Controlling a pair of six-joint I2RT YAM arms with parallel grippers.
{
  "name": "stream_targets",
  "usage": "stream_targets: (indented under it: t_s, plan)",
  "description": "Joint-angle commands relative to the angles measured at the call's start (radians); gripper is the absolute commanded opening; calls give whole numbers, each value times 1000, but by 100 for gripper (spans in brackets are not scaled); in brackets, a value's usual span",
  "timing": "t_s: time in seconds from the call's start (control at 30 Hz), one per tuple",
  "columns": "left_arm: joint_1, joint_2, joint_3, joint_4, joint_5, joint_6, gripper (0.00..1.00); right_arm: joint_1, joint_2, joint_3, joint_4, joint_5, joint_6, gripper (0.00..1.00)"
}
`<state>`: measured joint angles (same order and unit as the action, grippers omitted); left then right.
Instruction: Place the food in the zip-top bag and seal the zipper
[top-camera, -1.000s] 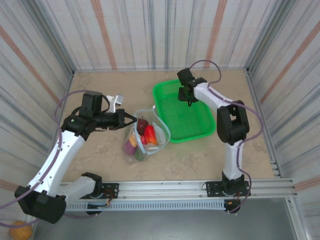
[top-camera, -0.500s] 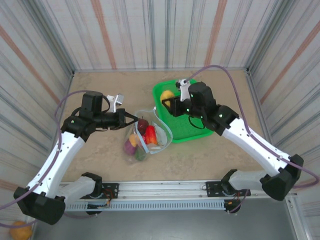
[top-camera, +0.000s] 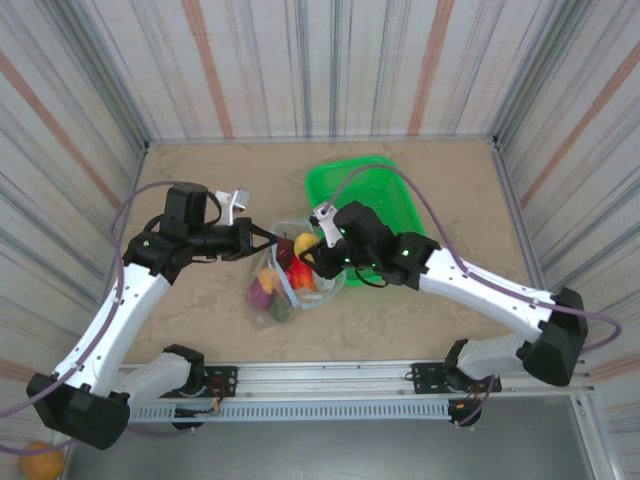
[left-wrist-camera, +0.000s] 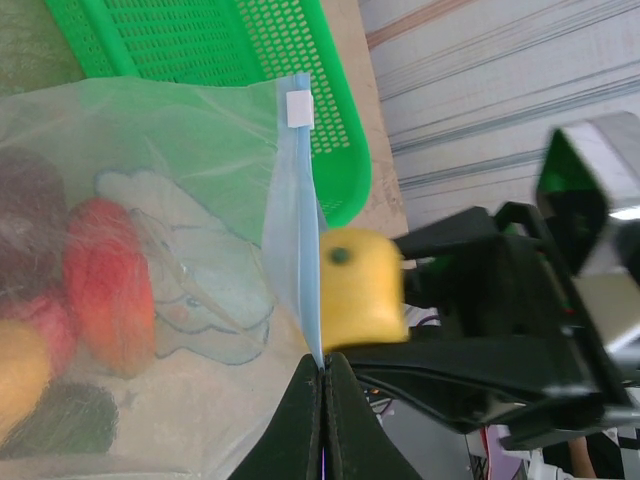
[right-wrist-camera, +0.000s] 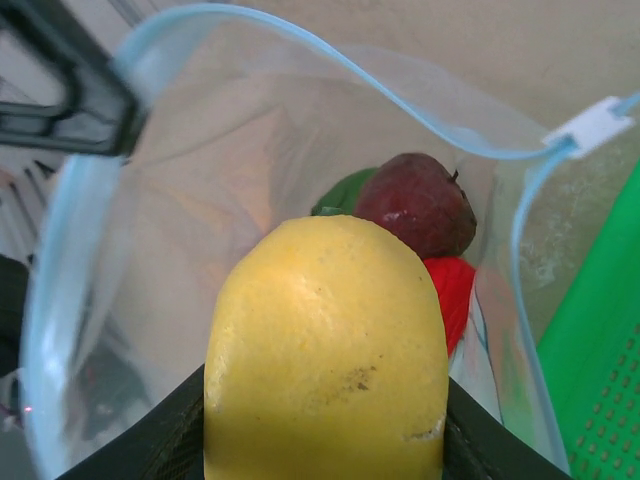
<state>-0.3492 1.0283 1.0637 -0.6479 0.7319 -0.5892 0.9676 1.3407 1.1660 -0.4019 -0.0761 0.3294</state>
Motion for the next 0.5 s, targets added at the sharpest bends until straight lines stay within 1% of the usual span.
stream_targets:
  t_s: [0.0, 0.2, 0.33, 0.4, 0.47]
  plan:
    - [-9, -10, 29, 6, -1, -1, 0, 9, 102, 87, -62, 45, -16, 43]
    - [-10, -16, 45, -16, -11, 15, 0, 13, 269, 190, -94, 38, 10, 42]
    - [-8, -16, 46, -16, -18, 20, 0, 28, 334, 200, -83, 45, 11, 45]
    - [-8, -16, 44, -11, -17, 18, 0, 28, 354, 200, -87, 51, 15, 49]
    - [-9, -13, 45, -9, -17, 16, 0, 28, 362, 201, -90, 59, 21, 60]
